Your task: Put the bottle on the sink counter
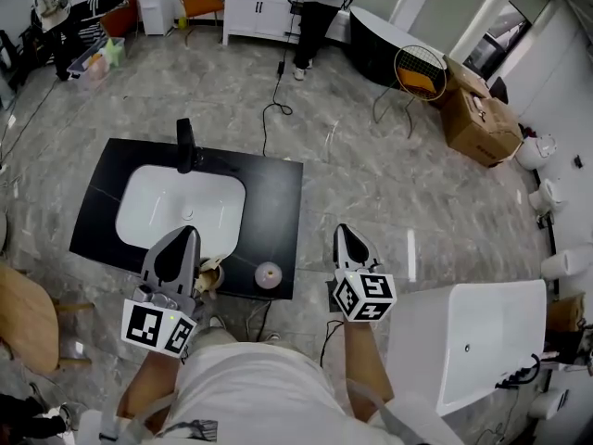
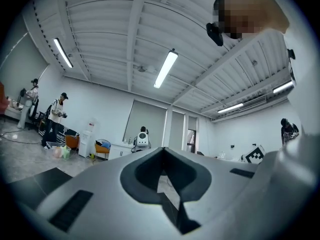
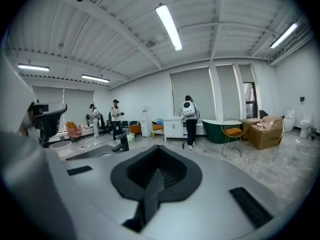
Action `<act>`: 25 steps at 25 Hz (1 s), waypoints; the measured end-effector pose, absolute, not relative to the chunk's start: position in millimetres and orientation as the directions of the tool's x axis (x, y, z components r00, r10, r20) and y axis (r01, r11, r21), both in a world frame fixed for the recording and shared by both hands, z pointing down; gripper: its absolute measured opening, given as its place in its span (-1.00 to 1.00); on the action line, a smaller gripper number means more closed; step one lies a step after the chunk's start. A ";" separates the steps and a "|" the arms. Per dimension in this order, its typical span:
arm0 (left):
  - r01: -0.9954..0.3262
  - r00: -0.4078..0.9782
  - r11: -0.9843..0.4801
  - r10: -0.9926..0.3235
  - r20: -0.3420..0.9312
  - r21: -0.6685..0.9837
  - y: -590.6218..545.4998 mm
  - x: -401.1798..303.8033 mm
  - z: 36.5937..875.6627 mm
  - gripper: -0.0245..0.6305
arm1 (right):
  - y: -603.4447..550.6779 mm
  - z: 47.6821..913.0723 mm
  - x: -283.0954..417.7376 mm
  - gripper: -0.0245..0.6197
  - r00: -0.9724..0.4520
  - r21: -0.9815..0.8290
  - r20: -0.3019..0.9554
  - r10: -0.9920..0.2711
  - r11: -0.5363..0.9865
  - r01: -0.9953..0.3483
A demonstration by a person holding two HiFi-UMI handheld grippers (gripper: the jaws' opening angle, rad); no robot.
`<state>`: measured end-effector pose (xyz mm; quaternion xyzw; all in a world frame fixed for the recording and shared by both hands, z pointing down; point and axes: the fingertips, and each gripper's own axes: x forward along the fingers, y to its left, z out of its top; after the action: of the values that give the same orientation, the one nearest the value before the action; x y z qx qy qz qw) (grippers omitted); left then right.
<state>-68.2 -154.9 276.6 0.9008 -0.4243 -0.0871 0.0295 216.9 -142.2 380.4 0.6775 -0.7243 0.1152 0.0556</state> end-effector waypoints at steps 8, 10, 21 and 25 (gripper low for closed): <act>-0.786 0.585 -0.609 -0.788 -0.192 0.105 -166.2 -86.8 240.1 -0.88 | -119.5 296.1 217.6 -0.90 -0.088 -0.028 0.057 -0.994 0.087 -0.996; -0.795 0.573 -0.598 -0.795 -0.198 0.103 -168.3 -92.5 235.3 -0.88 | -110.2 283.5 215.8 -0.89 -0.083 -0.002 0.031 -0.996 0.083 -0.997; -0.839 0.505 -0.529 -0.844 -0.180 0.126 -162.3 -122.7 237.2 -0.88 | -79.0 248.6 217.5 -0.90 -0.055 0.038 -0.034 -0.998 0.054 -0.998; -0.839 0.509 -0.532 -0.842 -0.177 0.119 -157.2 -123.0 238.0 -0.88 | -78.3 249.8 214.3 -0.90 -0.072 0.036 -0.031 -0.997 0.071 -0.997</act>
<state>-123.0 -157.2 238.0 0.8685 -0.4839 -0.1070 0.0091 214.3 -78.3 249.8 0.6812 -0.7317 -0.0237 0.0008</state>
